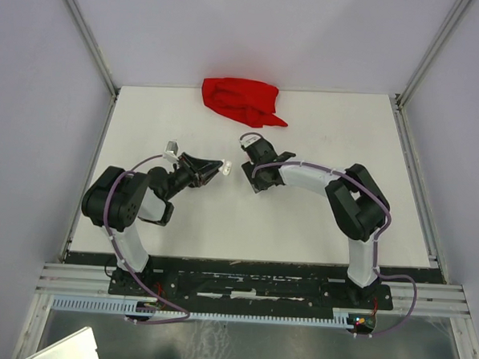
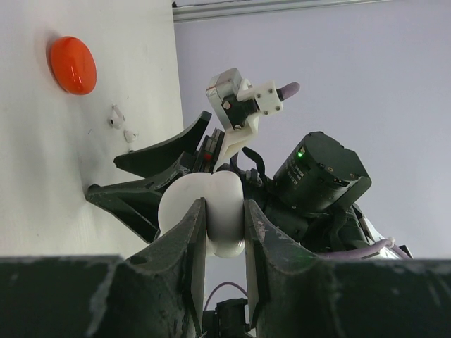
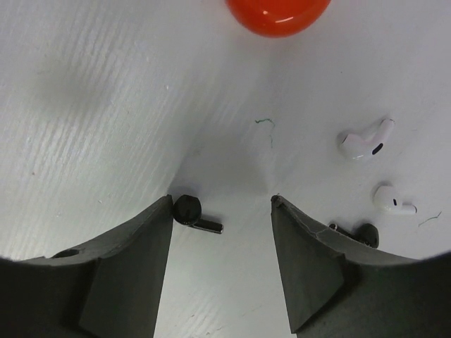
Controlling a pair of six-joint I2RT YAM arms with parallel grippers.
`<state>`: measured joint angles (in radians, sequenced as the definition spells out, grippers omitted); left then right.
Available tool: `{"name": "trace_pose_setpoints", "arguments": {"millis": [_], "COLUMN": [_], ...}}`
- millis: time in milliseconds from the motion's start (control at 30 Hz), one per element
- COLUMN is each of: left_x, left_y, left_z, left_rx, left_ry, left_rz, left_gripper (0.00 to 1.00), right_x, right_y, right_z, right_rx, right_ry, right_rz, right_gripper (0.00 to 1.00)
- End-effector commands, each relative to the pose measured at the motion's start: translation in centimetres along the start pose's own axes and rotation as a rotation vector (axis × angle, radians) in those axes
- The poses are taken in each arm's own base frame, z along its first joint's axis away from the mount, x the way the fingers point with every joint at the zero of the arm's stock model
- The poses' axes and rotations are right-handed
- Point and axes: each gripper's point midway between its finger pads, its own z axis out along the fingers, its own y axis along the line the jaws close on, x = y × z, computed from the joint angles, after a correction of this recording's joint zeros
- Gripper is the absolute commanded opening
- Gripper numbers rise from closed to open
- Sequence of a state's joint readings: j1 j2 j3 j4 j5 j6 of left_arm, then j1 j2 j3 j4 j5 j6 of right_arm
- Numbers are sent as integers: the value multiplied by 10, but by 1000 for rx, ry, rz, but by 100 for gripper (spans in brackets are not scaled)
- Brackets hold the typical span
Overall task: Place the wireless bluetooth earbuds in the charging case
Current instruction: Pick up the earbud from the center of the board.
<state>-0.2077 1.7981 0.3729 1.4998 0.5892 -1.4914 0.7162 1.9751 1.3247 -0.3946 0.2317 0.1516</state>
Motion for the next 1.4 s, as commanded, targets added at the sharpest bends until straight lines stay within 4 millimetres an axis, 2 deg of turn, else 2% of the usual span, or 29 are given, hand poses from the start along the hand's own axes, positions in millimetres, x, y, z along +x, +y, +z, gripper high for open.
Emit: {"name": "trace_pose_setpoints", "arguments": {"millis": [0,467,767,933,1367], "left_x": [1,-1,-1,-2,-1], "left_y": [-19,-17,-16,-17,-18], "left_z": [-4,-5,-5,-5,-6], "left_rx": [79,79,75,78,78], "left_ry": [15,11,8,8,9], "left_rz": [28,26,25,26,26], "left_gripper": [3,3,3,3,3], "right_x": [-18,-25,-37,-33,-18], "right_y": [-9,-27,-15,-8,-4], "right_z": [5,6,-11,-14,-10], "right_rx": [36,52,-41,-84,-85], "right_ry": [-37,-57,-115,-93,-28], "right_rz": [16,101,89,96,140], "right_gripper": [66,63,62,61,54]}}
